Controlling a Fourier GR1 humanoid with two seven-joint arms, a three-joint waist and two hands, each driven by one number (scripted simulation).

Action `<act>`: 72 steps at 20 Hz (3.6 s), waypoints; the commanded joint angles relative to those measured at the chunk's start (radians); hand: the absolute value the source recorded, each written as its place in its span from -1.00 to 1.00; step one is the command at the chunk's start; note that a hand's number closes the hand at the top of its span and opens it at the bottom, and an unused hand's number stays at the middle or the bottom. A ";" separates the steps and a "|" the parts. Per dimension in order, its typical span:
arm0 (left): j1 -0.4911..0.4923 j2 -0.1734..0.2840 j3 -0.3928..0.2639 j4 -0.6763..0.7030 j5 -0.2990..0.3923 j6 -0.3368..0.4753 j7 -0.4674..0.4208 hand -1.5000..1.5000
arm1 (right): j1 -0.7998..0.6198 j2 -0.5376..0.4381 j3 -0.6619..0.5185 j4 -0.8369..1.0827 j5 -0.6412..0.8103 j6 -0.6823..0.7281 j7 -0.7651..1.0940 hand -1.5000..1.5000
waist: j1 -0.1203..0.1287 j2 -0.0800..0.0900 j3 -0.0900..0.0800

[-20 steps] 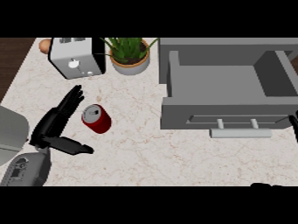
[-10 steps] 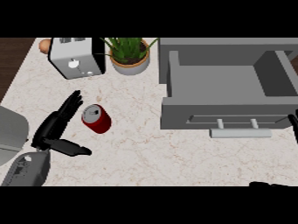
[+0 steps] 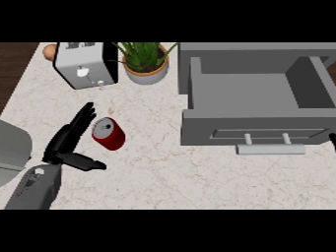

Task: Pick up the can, place it into the drawer and close the drawer

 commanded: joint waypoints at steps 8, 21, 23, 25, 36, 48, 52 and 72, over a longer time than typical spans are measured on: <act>-0.058 -0.019 -0.009 0.135 -0.029 0.029 -0.075 -1.00 | -0.010 -0.002 -0.037 0.046 -0.029 0.033 -0.030 -1.00 | 0.002 0.000 0.000; -0.189 -0.070 0.000 0.344 -0.057 0.098 -0.150 -1.00 | 0.003 0.000 -0.038 -0.107 -0.068 0.021 0.102 -1.00 | -0.005 0.001 0.000; -0.201 -0.053 -0.003 0.328 -0.055 0.074 -0.142 -1.00 | -0.011 0.022 0.051 -0.025 0.037 -0.042 0.028 -1.00 | -0.001 0.001 0.000; -0.246 -0.048 0.008 0.353 -0.048 0.063 -0.125 -1.00 | 0.027 0.023 0.013 0.000 -0.006 0.030 -0.032 -1.00 | -0.004 0.001 0.000; -0.206 -0.135 -0.019 0.236 -0.021 0.049 -0.085 1.00 | 0.021 0.022 -0.024 -0.053 -0.048 0.009 0.027 -1.00 | 0.002 -0.002 0.001; -0.156 -0.115 0.110 0.107 0.096 0.191 -0.004 1.00 | 0.033 0.023 -0.037 -0.085 -0.058 0.006 0.058 -1.00 | 0.017 -0.006 0.001; -0.058 -0.097 0.157 0.003 0.142 0.252 -0.011 1.00 | 0.037 -0.004 -0.080 -0.100 -0.116 0.026 0.089 -1.00 | 0.019 -0.007 0.001; -0.191 -0.219 -0.224 -0.667 0.110 0.538 0.628 1.00 | 0.061 -0.001 -0.079 -0.150 -0.116 0.022 0.092 -1.00 | -0.003 -0.002 0.001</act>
